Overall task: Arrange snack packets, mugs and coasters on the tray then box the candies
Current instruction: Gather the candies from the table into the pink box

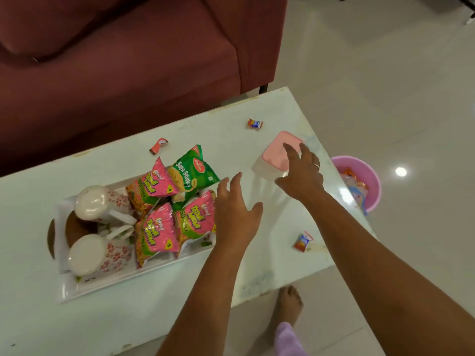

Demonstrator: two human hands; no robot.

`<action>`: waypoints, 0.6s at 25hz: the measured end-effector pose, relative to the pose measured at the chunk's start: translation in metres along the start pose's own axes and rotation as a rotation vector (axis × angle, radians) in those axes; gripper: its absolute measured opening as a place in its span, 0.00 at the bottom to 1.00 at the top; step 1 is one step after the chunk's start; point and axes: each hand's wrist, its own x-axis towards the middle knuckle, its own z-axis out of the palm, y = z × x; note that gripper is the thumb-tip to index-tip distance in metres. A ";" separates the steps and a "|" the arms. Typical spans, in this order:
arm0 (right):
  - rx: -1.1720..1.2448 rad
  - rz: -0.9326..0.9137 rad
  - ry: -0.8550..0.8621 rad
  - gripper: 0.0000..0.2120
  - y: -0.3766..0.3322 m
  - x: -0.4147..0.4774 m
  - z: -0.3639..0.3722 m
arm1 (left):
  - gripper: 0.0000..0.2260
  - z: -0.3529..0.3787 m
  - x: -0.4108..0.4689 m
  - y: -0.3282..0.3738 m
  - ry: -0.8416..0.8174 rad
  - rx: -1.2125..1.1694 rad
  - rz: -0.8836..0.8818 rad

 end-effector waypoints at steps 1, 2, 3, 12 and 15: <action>-0.121 -0.081 -0.025 0.40 0.005 0.015 -0.005 | 0.31 0.008 0.009 0.005 -0.039 -0.046 -0.034; -0.258 -0.181 -0.045 0.41 0.009 0.029 -0.010 | 0.32 0.016 0.018 0.007 -0.078 -0.088 -0.076; -0.382 -0.283 -0.061 0.42 0.013 0.043 -0.013 | 0.33 0.023 0.028 0.008 -0.108 -0.125 -0.116; -0.557 -0.547 -0.150 0.43 0.023 0.097 -0.008 | 0.34 0.050 0.061 0.003 -0.218 -0.333 -0.341; -0.296 -0.457 -0.236 0.46 0.016 0.092 -0.014 | 0.38 0.047 0.058 0.002 -0.271 -0.351 -0.352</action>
